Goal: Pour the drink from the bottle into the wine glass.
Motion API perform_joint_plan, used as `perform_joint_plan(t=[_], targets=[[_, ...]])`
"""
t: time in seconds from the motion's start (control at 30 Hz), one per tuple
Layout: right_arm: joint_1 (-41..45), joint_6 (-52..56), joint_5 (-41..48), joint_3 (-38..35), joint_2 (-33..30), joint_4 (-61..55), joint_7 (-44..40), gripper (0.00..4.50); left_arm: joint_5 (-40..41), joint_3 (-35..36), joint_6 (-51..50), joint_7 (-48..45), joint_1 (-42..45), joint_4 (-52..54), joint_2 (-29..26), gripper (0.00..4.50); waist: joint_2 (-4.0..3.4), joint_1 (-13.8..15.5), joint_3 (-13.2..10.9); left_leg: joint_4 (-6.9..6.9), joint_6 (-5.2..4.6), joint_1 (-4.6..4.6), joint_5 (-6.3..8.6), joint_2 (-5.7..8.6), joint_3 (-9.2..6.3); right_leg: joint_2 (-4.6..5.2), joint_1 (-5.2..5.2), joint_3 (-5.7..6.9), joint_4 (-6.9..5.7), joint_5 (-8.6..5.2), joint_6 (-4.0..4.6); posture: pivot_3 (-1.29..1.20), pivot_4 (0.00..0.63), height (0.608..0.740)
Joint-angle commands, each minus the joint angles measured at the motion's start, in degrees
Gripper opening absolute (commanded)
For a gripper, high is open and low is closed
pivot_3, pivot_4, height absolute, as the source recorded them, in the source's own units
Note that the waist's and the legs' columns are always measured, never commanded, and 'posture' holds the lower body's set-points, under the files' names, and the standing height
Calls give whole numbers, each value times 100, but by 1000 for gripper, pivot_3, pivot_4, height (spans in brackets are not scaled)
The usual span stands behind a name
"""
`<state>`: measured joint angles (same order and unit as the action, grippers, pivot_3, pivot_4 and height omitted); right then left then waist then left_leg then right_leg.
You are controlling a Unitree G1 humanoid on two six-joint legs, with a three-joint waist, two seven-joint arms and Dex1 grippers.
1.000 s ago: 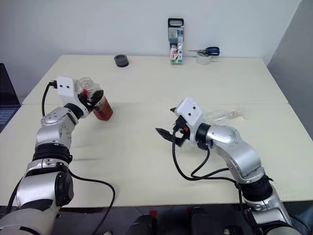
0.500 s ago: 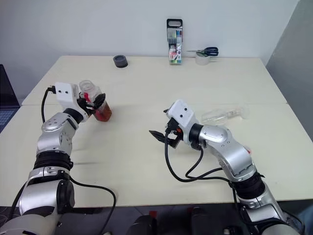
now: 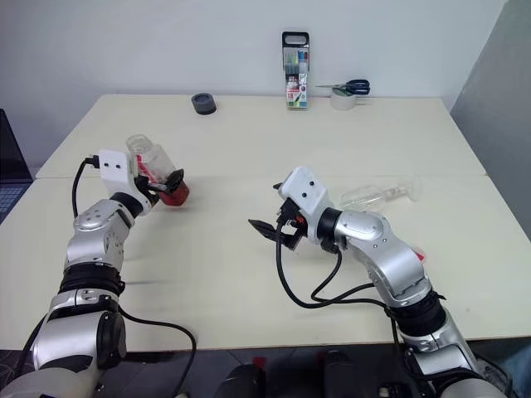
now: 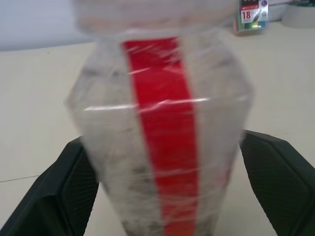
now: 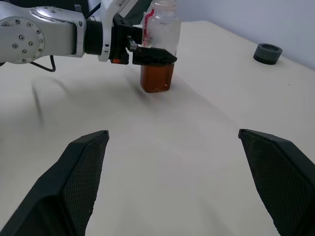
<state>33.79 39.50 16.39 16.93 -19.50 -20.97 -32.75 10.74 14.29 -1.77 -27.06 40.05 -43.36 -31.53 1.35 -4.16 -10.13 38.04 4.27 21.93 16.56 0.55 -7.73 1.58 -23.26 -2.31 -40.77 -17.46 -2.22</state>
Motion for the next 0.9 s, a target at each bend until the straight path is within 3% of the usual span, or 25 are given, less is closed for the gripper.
perform_joint_plan(t=[0.03, 0.37, 0.63, 0.9], targets=[[-27, -167, -88, -9, 4, -78, -25, 4500, -42, 18, 275, 38, -70, 210, -28, 4483, 0, 1, 0, 0, 0, 0, 0, 0, 0, 0, 0, 0, 0, 0, 0, 0, 150, 740], [-491, -638, -666, 120, -153, -106, 96, 4500, -60, -4, 546, 96, -800, 578, 128, 4483, 1, 33, 0, -2, -6, -1, 3, -2, 1, 2, -1, -3, 1, 0, 0, 0, 150, 740], [-1283, -670, -750, -141, -332, -559, 220, 4500, -40, 0, 375, 76, -1791, 1895, 73, 4483, 1, 66, 1, -3, -9, -1, 5, -10, -2, 5, -1, -5, 2, 0, 0, 0, 150, 740], [-2499, -1161, -822, -1286, -379, -1291, 821, 4500, 302, -384, -170, -924, -2630, 3485, -38, 4483, 1, 150, 1, -4, -10, -1, 6, -9, 5, 8, 7, -4, 9, 0, 0, 0, 150, 740]])
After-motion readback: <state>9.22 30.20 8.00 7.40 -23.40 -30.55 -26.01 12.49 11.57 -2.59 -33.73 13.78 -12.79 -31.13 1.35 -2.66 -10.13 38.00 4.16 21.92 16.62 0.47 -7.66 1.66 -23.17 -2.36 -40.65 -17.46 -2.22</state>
